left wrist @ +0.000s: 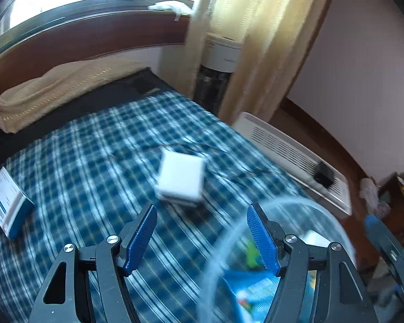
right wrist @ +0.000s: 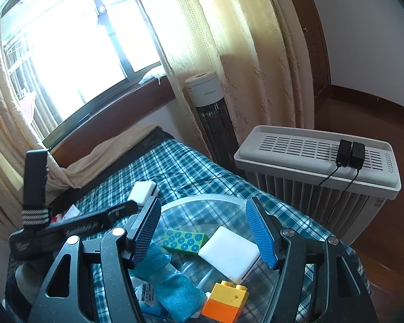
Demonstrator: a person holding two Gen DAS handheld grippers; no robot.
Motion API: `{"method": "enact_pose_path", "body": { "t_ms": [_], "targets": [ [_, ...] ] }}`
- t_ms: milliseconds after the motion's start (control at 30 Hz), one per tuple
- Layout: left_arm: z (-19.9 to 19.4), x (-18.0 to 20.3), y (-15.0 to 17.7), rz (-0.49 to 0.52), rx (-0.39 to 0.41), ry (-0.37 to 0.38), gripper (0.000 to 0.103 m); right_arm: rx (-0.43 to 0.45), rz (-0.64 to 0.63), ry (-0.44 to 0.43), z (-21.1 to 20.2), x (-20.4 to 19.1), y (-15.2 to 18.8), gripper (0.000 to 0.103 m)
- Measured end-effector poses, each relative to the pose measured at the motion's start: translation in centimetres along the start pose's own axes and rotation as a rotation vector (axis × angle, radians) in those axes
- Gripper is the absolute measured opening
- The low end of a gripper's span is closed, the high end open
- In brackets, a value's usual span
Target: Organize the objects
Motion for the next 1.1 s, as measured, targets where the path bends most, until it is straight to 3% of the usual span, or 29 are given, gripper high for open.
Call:
{"method": "enact_pose_path", "body": {
  "t_ms": [333, 367, 433, 533, 833, 1100],
  "targets": [
    [4.7, -1.2, -1.6, 0.018, -0.054, -0.062, 0.072, -0.011, 0.029, 0.016, 0.8, 2.0, -0.6, 0.067],
    [5.1, -1.2, -1.7, 0.019, -0.059, -0.066, 0.069, -0.012, 0.033, 0.017, 0.9, 2.3, -0.6, 0.067],
    [5.9, -1.3, -1.7, 0.023, -0.082, -0.066, 0.055, -0.011, 0.038, 0.02, 0.9, 2.7, -0.6, 0.067],
    [6.5, -1.6, -1.7, 0.016, -0.106, -0.066, 0.047, -0.013, 0.046, 0.023, 1.0, 3.1, -0.7, 0.067],
    [3.2, 0.9, -2.5, 0.094, -0.043, -0.042, 0.046, -0.009, 0.062, 0.029, 0.9, 4.1, -0.6, 0.067],
    [0.3, 7.9, -1.8, 0.3, -0.017, 0.083, 0.046, 0.008, 0.077, 0.043, -0.1, 4.8, -0.9, 0.067]
  ]
}}
Point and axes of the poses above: each gripper's, at about its wrist camera, not at the fingertips, and z roughly the way its jaws point, x to its right, y to its underside, the point moved 4 cm from there along z, roughly the way its jaws point, and after that the axes turned 9 degrees about z, right-handed, at the moved point
